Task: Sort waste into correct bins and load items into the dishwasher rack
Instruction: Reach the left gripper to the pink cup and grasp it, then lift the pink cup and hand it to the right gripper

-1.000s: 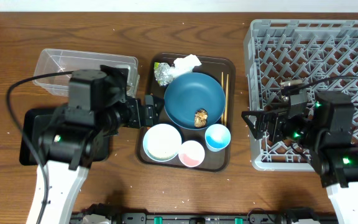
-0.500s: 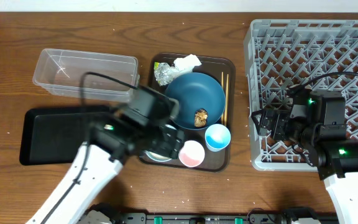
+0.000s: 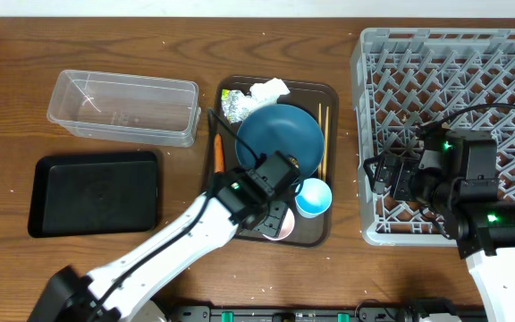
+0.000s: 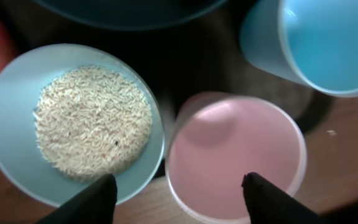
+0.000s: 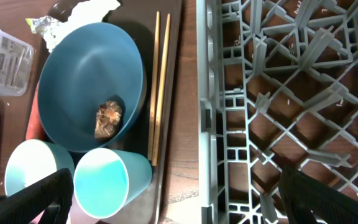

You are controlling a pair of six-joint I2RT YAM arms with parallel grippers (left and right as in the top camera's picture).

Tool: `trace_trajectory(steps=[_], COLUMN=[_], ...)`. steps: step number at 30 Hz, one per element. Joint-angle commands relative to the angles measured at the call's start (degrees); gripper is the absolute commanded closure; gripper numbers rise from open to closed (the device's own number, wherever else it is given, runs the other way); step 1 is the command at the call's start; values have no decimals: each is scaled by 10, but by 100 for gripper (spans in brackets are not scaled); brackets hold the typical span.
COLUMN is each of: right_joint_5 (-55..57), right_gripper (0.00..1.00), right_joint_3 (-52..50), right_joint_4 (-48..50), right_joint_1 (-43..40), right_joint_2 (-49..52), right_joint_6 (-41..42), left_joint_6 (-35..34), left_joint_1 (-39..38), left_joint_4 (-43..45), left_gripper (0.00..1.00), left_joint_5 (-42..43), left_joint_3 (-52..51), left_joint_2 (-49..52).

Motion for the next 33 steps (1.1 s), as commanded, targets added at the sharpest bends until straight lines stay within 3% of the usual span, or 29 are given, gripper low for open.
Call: trace_trajectory(steps=[1, 6, 8, 15, 21, 25, 29, 33], right_joint_5=[4, 4, 3, 3, -53, -158, -370, -547], right_gripper=[1, 1, 1, 1, 1, 1, 9, 13], right_joint_3=[10, 10, 10, 10, 10, 10, 10, 10], right_joint_4=[2, 0, -1, -6, 0, 31, 99, 193], right_joint_1=[-9, -9, -9, -9, -9, -8, -8, 0], right_joint_2=[-2, -2, -2, -3, -3, -3, -2, -3], right_joint_6=[10, 10, 10, 9, 9, -13, -70, -75], left_joint_6=[-5, 1, 1, 0, 1, 53, 76, 98], left_joint_1=[-2, -2, -2, 10, 70, 138, 207, 253], left_joint_4=[8, 23, 24, -44, -76, -24, 21, 68], left_gripper=[47, 74, 94, 94, 94, 94, 94, 94], left_joint_5=[-14, -15, -15, -15, 7, 160, 338, 521], left_joint_3=[-2, -2, -2, 45, 74, 74, 74, 74], left_joint_2=[37, 77, 82, 38, -76, -141, -158, -151])
